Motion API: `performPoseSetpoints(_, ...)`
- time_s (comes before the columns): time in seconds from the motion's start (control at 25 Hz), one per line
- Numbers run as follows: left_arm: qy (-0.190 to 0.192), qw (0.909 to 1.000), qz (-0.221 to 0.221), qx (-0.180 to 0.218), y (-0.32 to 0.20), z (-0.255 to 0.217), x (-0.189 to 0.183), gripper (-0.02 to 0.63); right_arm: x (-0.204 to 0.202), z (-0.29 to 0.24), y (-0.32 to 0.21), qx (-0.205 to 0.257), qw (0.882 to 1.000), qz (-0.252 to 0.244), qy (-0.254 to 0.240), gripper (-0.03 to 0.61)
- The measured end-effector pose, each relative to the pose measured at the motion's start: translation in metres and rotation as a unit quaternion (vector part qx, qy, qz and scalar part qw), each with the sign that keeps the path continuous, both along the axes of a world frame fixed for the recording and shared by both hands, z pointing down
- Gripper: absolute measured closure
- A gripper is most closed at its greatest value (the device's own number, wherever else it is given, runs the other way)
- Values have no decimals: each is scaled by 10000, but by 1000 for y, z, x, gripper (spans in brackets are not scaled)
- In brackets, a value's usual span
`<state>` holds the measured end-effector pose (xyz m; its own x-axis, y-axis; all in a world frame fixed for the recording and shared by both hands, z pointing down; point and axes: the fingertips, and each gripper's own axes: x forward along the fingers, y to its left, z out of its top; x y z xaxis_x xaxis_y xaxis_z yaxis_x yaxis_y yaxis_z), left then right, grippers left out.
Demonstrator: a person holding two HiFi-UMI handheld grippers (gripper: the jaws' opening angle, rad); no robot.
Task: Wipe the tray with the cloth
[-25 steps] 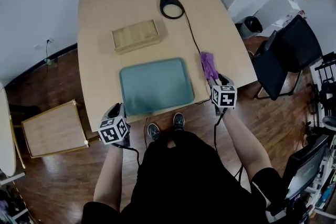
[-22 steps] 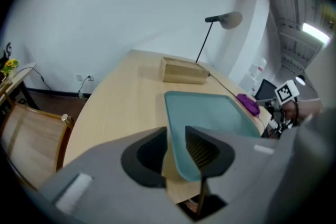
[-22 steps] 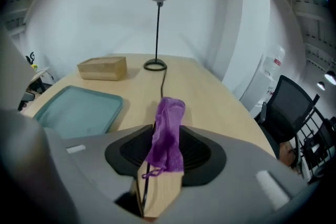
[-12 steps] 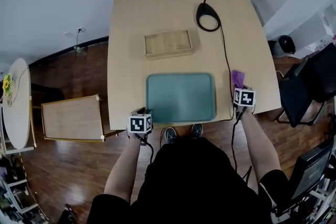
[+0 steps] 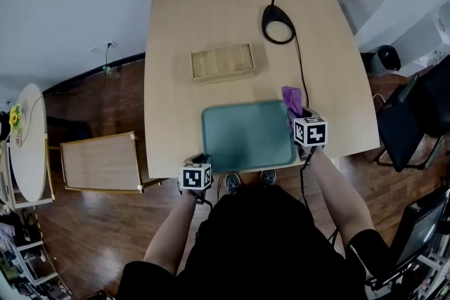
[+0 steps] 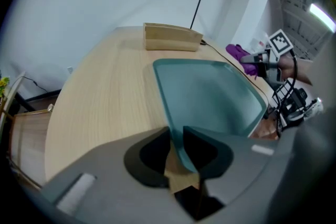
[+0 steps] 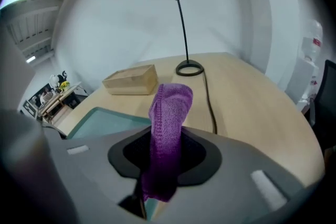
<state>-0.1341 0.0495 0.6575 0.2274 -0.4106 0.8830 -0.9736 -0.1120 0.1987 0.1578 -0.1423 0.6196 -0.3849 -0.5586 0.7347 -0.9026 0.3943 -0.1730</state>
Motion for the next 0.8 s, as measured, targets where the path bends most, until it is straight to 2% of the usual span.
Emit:
performPoseSetpoints(0.16,-105,9999,102,-53,4,1,-1,523,-7,30,-5,-233,9983,-36,541,466)
performPoseSetpoints(0.36,-42,9999,147,-62,3,2,0,523,-17,32,-7,-172,9960,-16,882,466)
performPoseSetpoints(0.6,483,9981,380,32,8,1,4,531,-54,50,14,-730,9945,-138,739,466)
performPoseSetpoints(0.8,984,9938,500,132,7,-2,4,532,-123,45,21,-656,9941,-528,687,466)
